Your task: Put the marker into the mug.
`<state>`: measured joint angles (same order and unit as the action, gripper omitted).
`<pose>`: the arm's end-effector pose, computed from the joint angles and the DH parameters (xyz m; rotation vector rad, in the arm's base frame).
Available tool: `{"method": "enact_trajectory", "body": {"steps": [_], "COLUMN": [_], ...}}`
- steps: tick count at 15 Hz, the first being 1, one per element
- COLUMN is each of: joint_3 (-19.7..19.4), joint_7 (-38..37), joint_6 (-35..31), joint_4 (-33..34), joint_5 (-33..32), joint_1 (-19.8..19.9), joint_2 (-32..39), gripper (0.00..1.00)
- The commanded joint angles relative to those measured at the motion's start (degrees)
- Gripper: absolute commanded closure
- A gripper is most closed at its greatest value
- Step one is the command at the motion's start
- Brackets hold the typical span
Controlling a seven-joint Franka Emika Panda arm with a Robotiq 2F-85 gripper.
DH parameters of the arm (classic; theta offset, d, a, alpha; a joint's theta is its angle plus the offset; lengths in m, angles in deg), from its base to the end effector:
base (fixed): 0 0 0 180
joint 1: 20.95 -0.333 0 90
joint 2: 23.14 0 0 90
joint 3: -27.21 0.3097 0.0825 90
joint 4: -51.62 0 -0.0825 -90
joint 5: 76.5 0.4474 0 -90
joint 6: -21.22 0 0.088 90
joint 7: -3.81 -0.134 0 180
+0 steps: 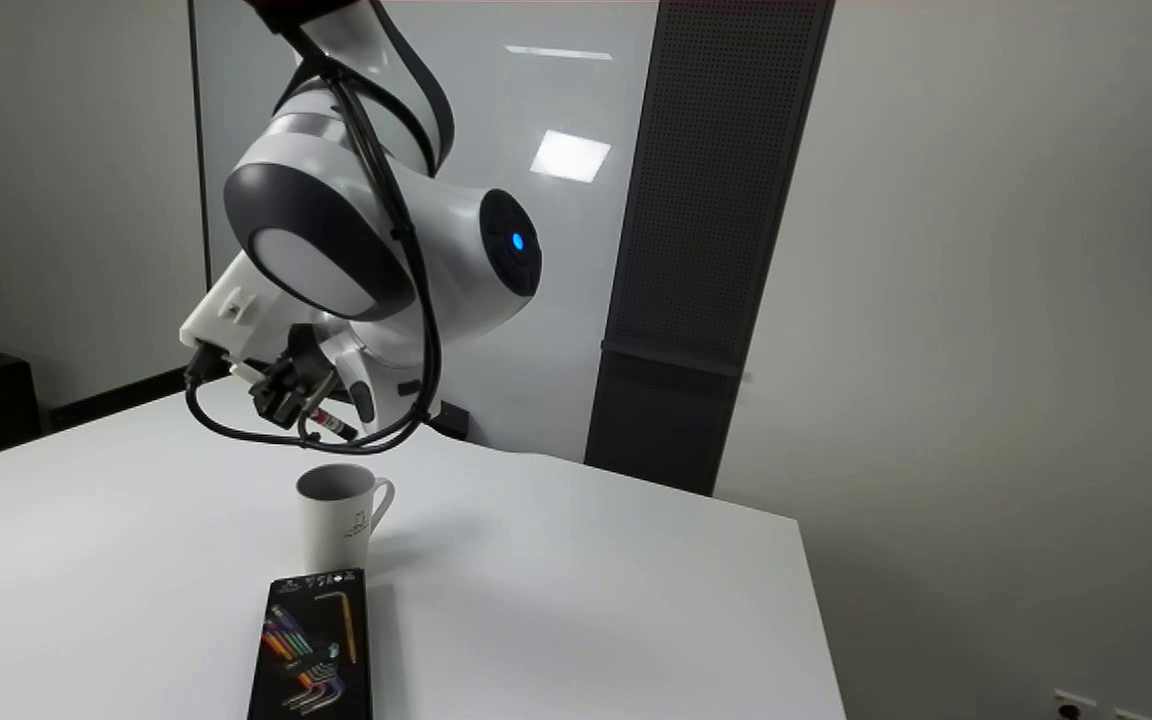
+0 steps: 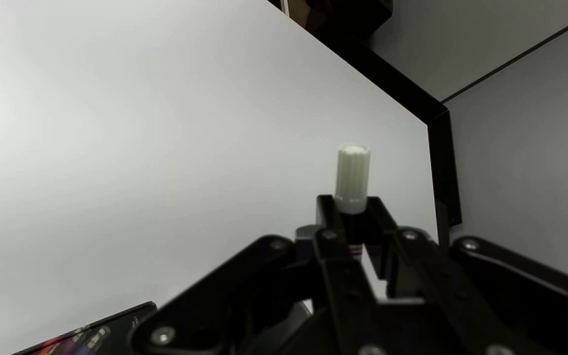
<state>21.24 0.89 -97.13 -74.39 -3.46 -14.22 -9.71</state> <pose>0.5821 -0.0580 0.2062 -1.8133 1.1762 0.2544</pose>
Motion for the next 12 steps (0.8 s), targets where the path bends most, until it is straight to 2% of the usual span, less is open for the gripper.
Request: {"method": "enact_trajectory", "body": {"steps": [1,12], "joint_3": [0.01,-0.01], "joint_7": [1.22,0.93], "joint_6": [0.85,2.02], "joint_4": [0.88,4.60], "joint_5": [1.02,3.30], "joint_1": [-0.18,0.38], "joint_2": [0.80,5.39], "gripper": [0.93,0.93]}}
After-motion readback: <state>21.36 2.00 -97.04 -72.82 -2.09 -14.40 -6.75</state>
